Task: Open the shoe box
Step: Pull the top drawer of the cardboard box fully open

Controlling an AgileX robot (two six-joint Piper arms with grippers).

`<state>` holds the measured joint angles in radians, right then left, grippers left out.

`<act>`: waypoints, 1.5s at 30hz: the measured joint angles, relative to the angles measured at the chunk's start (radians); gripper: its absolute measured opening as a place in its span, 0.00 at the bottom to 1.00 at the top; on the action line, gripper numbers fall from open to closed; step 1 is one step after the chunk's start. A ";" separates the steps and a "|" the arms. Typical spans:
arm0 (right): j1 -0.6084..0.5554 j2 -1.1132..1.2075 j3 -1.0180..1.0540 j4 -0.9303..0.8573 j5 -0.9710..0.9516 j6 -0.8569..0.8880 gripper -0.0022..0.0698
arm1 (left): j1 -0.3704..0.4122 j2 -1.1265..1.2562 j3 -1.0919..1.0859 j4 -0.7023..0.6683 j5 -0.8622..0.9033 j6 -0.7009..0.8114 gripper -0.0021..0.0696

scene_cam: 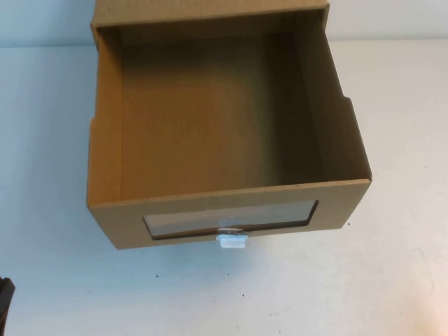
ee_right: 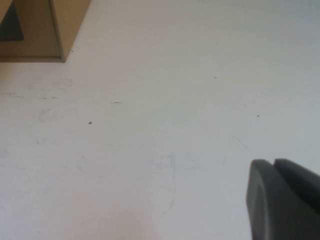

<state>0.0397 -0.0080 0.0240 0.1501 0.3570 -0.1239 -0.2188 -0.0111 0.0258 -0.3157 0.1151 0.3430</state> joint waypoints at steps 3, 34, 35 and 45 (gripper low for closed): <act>0.000 0.000 0.000 0.000 0.000 0.000 0.01 | 0.000 0.000 0.000 0.003 0.000 0.002 0.02; 0.000 0.000 0.000 0.002 0.000 0.000 0.01 | 0.149 0.000 0.002 0.344 0.266 -0.272 0.02; 0.000 0.000 0.000 0.002 0.000 0.000 0.01 | 0.149 0.000 0.002 0.344 0.266 -0.272 0.02; 0.000 0.000 0.000 0.002 0.000 0.000 0.01 | 0.149 0.000 0.002 0.344 0.267 -0.272 0.02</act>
<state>0.0397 -0.0080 0.0240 0.1519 0.3570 -0.1239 -0.0699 -0.0111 0.0273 0.0278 0.3826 0.0709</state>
